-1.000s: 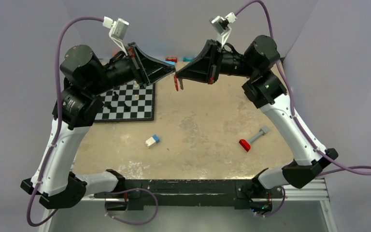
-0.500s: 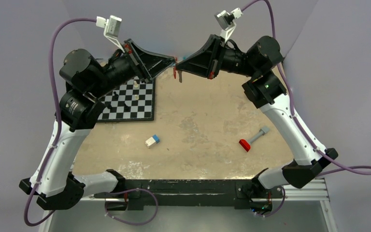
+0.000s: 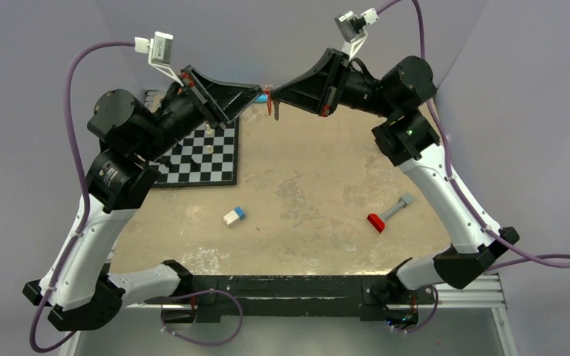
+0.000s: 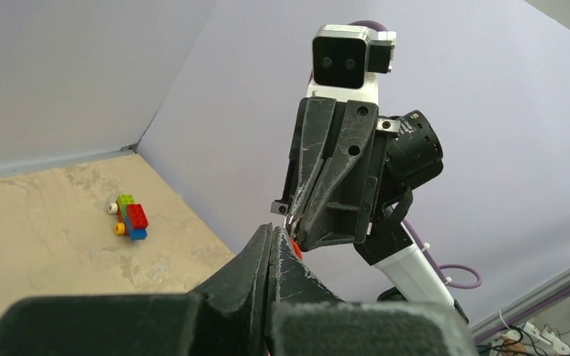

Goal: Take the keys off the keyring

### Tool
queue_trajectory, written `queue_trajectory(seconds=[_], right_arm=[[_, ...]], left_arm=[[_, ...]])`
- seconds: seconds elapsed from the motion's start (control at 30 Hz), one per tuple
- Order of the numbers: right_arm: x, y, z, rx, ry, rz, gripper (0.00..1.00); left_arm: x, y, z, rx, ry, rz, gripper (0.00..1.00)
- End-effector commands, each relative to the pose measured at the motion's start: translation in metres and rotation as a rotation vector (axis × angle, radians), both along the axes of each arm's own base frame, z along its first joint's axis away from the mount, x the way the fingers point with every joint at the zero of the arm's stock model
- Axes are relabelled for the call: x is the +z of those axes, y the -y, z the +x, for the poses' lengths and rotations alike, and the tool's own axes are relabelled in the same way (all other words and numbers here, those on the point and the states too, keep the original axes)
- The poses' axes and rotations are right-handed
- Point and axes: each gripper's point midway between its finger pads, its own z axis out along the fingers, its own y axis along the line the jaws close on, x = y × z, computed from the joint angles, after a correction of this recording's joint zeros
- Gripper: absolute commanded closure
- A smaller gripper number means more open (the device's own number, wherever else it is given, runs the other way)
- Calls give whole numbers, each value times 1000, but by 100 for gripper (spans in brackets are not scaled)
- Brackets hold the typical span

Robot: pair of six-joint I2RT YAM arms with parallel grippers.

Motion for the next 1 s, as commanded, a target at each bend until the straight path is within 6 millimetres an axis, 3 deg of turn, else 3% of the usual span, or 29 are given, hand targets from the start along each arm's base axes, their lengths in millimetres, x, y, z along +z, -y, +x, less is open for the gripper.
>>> queue_trajectory(seconds=[0.0, 0.1, 0.17, 0.23, 0.33, 0.4, 0.47, 0.6, 0.77, 0.97], right_arm=[[29, 9, -8, -18, 71, 87, 100], [29, 9, -9, -19, 71, 87, 100], [28, 11, -10, -25, 72, 83, 100], [26, 12, -11, -32, 74, 76, 100], [20, 15, -16, -28, 81, 50, 100], [16, 17, -21, -23, 93, 28, 100], [11, 17, -25, -11, 108, 1, 100], [5, 18, -32, 30, 125, -41, 100], [-2, 18, -42, 83, 143, -104, 100], [-6, 22, -52, 120, 166, -144, 100]], left_arm=[[6, -2, 1, 23, 3, -34, 100], [7, -3, -1, 19, 6, -27, 100], [8, -7, -3, 37, 22, -8, 83], [8, -14, -7, 56, 43, 29, 57], [9, -28, -11, 108, 77, 101, 42], [9, -34, -14, 114, 97, 138, 42], [11, -32, -20, 70, 127, 179, 49], [12, -13, -41, -124, 165, 283, 57], [18, 5, -60, -313, 185, 267, 62], [10, 22, -67, -474, 137, 265, 66]])
